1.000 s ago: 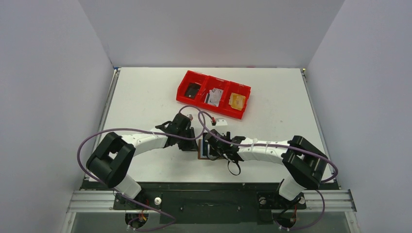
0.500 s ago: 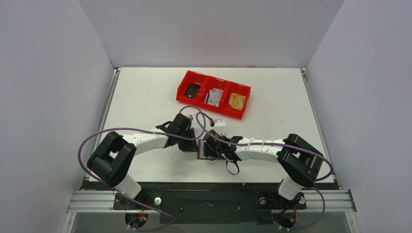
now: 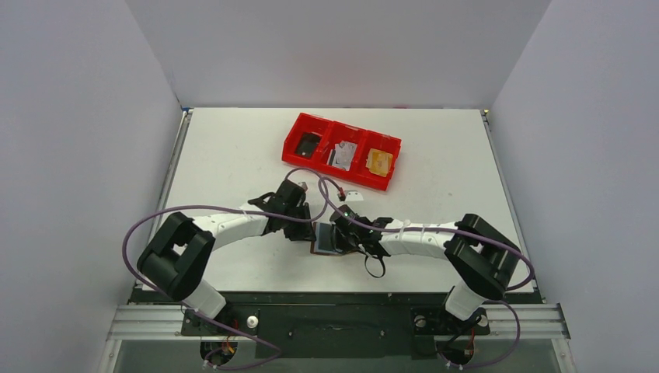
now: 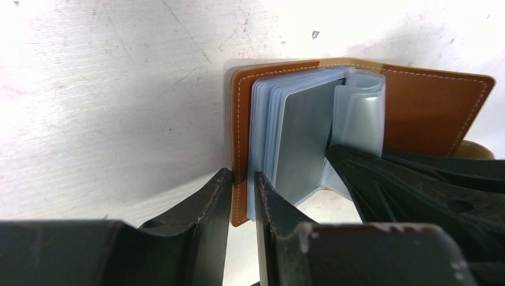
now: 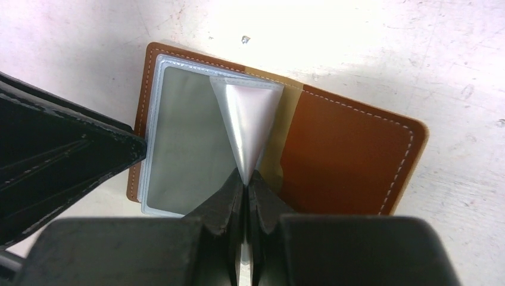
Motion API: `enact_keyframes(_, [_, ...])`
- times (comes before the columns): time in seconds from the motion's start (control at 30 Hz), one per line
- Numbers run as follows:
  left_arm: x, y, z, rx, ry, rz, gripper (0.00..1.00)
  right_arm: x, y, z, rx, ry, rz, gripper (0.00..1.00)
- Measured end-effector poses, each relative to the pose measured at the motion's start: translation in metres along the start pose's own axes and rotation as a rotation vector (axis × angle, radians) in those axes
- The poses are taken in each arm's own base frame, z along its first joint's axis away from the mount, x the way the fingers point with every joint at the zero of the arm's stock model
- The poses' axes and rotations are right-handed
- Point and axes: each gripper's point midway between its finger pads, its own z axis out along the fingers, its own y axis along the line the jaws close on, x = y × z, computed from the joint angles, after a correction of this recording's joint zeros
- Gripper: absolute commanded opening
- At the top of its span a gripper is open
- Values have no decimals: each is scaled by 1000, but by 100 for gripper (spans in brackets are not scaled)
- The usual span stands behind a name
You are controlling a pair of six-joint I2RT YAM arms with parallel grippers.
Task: Take the credit cards out of the card holder
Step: Open the card holder at the center of the board.
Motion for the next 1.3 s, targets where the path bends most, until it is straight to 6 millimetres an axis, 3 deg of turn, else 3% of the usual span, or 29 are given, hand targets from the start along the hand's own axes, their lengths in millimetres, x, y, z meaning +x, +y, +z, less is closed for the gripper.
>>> enact_keyframes(0.13, [-8, -3, -13, -14, -33, 8, 18, 1, 5, 2, -76, 2, 32, 0])
enact_keyframes(0.37, [-30, -27, -43, 19, -129, 41, 14, -3, 24, 0, -194, 11, 44, 0])
enact_keyframes(0.63, [-31, -22, -41, -16, -133, 41, 14, -2, 29, -1, -232, 24, 26, 0])
enact_keyframes(0.73, [-32, -18, -42, -43, -145, 42, 20, -3, 29, -1, -239, 24, 17, 0])
enact_keyframes(0.97, [-35, -11, -47, -88, -178, 47, 24, -5, 32, -2, -269, 21, -4, 0])
enact_keyframes(1.2, [-34, -11, -48, -97, -184, 59, 25, -3, 33, -2, -292, 28, -16, 0])
enact_keyframes(1.3, [-34, -11, -48, -94, -184, 61, 20, -3, 34, -2, -298, 25, -21, 0])
